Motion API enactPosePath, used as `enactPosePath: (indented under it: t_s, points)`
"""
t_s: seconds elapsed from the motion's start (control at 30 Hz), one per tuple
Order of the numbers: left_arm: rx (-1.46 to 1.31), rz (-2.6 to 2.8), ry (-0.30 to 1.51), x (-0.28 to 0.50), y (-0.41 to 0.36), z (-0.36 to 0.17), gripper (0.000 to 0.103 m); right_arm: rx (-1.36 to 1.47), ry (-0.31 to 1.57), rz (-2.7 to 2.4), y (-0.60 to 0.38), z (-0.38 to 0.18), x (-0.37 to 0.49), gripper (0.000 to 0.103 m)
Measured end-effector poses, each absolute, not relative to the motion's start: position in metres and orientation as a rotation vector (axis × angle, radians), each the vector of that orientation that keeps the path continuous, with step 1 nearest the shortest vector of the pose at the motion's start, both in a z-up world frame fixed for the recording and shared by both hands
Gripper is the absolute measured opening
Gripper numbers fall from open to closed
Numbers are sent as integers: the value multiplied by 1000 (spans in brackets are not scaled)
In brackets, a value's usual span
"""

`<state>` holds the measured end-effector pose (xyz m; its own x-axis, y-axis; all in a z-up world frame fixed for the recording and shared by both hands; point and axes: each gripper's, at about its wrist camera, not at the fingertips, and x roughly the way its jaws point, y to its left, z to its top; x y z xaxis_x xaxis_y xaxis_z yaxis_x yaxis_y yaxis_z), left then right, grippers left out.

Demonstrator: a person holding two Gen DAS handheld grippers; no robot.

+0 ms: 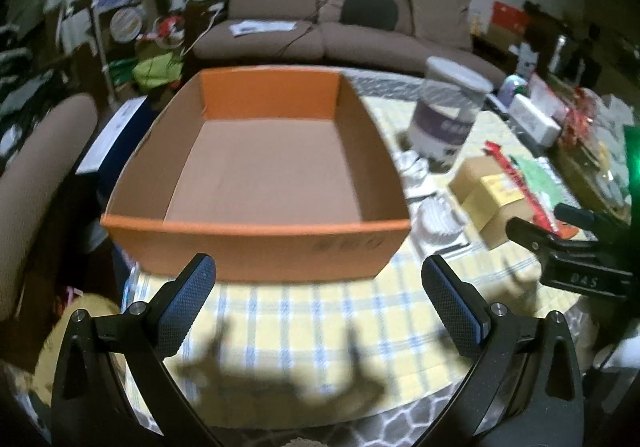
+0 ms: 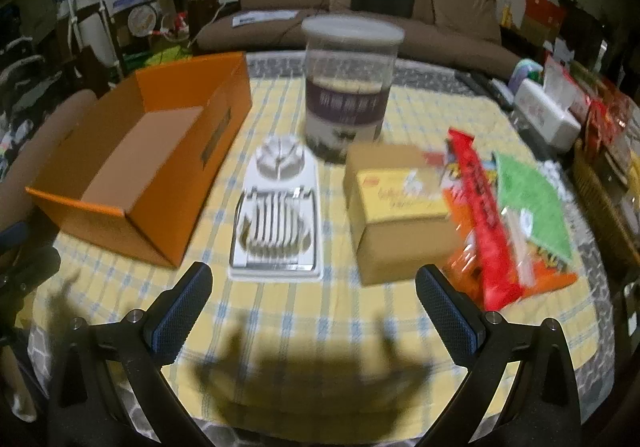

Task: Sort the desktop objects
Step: 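Reach the right gripper toward the clear mulberry jar on the table, then grasp the clear mulberry jar with the right gripper and lift it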

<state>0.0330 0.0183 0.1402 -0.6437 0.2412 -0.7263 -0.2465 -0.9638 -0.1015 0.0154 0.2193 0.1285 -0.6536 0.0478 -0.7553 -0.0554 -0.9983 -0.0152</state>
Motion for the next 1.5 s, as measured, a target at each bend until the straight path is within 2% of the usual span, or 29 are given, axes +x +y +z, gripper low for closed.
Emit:
enactPosePath:
  t_s: [0.27, 0.53, 1.03, 1.17, 1.37, 1.5]
  points:
    - [-1098, 2544, 40, -17, 61, 173, 103, -1212, 61, 2830, 246, 166, -16, 103]
    - [-1027, 2482, 151, -80, 111, 180, 103, -1132, 241, 2852, 291, 191, -63, 103]
    - [-1034, 2324, 278, -163, 195, 154, 103, -1182, 1015, 2847, 374, 157, -141, 103]
    - [-1028, 2303, 306, -175, 206, 148, 103, -1203, 1101, 2852, 378, 152, -155, 103]
    - [-1002, 2263, 371, -183, 227, 144, 103, -1258, 1116, 2855, 374, 142, -168, 103]
    - [-1016, 2211, 337, -191, 235, 143, 103, -1276, 1162, 2875, 370, 138, -170, 103]
